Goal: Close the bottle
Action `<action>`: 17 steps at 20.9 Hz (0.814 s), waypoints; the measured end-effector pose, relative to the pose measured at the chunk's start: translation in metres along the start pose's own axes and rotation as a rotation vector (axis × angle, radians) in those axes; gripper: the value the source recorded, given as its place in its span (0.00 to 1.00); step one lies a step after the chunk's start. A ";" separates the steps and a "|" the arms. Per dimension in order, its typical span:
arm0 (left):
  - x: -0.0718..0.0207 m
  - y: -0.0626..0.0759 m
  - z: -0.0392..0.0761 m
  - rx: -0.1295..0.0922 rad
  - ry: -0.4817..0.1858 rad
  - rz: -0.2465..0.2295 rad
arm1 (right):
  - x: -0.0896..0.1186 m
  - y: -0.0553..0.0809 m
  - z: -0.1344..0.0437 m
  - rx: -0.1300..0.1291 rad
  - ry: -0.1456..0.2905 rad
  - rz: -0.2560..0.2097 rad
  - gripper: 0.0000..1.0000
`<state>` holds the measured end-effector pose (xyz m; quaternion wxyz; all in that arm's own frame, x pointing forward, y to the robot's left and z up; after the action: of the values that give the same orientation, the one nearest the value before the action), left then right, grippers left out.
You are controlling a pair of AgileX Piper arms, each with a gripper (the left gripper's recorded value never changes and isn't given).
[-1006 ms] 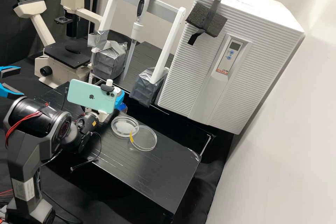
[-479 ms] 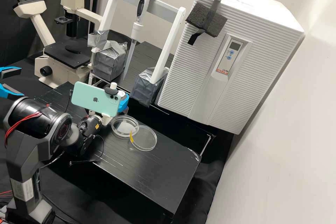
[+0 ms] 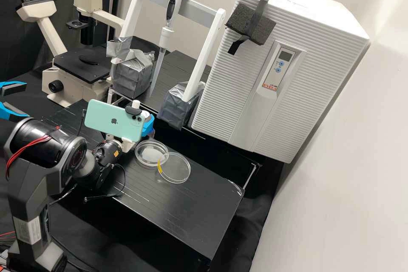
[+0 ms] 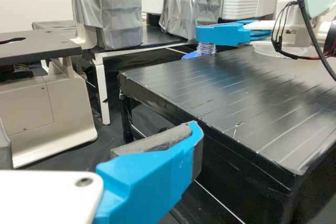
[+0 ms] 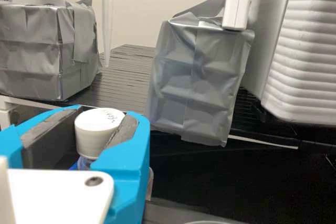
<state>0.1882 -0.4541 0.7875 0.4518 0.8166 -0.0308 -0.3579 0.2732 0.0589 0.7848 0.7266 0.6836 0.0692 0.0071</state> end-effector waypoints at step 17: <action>0.0000 0.000 0.000 0.025 0.000 0.000 | 0.000 -0.005 -0.005 -0.003 0.014 -0.013 1.00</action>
<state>0.1882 -0.4541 0.7875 0.4414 0.8223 -0.0354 -0.3574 0.2720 0.0636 0.7801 0.7271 0.6820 0.0787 0.0074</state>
